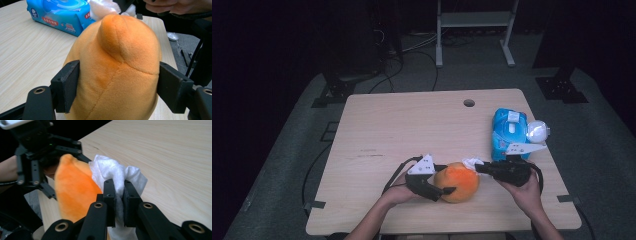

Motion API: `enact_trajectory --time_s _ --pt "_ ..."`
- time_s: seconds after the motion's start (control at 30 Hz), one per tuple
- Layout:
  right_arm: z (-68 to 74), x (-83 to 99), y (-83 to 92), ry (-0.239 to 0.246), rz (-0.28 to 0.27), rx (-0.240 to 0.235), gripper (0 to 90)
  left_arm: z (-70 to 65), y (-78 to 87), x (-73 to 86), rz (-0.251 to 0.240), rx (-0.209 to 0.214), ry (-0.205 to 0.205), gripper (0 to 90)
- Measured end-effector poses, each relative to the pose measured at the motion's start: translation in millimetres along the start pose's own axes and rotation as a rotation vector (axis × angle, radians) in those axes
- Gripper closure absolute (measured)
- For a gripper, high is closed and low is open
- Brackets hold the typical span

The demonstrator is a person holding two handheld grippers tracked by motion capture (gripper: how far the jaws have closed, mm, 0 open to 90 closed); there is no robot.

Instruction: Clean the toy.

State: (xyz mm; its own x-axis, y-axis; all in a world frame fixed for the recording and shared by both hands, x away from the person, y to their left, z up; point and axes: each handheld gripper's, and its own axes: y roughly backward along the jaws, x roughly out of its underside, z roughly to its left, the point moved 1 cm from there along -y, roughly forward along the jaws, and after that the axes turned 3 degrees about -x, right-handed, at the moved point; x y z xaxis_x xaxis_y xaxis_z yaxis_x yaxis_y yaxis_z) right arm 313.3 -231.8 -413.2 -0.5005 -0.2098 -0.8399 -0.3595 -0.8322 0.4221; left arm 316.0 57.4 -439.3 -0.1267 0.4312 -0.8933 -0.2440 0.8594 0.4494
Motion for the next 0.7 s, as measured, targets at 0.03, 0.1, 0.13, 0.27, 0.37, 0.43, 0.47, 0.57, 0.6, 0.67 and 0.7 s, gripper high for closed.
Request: enact_trajectory --time_s 0.03,0.1,0.13,0.27,0.37,0.43,0.47,0.57,0.6,0.67,0.7 --pt "0.0 0.0 0.0 0.000 0.000 0.000 82.1 0.1 0.0 0.2 -0.001 0.002 0.001 25.3" --pt "-4.5 2.9 2.0 -0.013 0.005 0.018 82.1 2.0 1.3 1.4 -0.001 0.007 0.005 25.2" --pt "-5.6 3.5 2.4 -0.010 0.005 0.023 82.2 2.5 1.5 1.9 -0.004 0.008 0.012 25.2" --pt "-0.5 0.6 2.1 0.001 -0.002 0.006 82.2 2.6 1.3 1.8 -0.003 0.006 0.014 24.9" --pt "4.8 -2.1 1.8 0.012 -0.013 -0.016 82.1 2.8 1.2 2.4 -0.006 0.006 0.023 24.8" --pt "9.4 -4.2 1.4 0.029 -0.015 -0.031 82.1 3.4 1.5 2.6 -0.007 0.007 0.029 24.7" --pt "10.8 -4.8 0.8 0.039 -0.013 -0.032 82.1 3.5 1.7 2.8 -0.007 0.006 0.028 24.6" --pt "7.6 -3.5 0.6 0.030 -0.009 -0.029 82.2 4.0 2.0 2.3 -0.003 0.001 0.030 24.7" --pt "3.1 -1.4 1.3 0.023 -0.001 -0.010 82.3 3.9 1.7 1.8 -0.004 -0.002 0.032 24.7" --pt "-0.4 0.8 2.6 0.010 -0.002 -0.003 82.3 3.7 1.2 1.8 -0.005 -0.003 0.033 24.8" --pt "-0.4 0.8 2.6 0.010 -0.002 -0.003 82.3 3.7 1.2 1.8 -0.005 -0.003 0.033 24.8"
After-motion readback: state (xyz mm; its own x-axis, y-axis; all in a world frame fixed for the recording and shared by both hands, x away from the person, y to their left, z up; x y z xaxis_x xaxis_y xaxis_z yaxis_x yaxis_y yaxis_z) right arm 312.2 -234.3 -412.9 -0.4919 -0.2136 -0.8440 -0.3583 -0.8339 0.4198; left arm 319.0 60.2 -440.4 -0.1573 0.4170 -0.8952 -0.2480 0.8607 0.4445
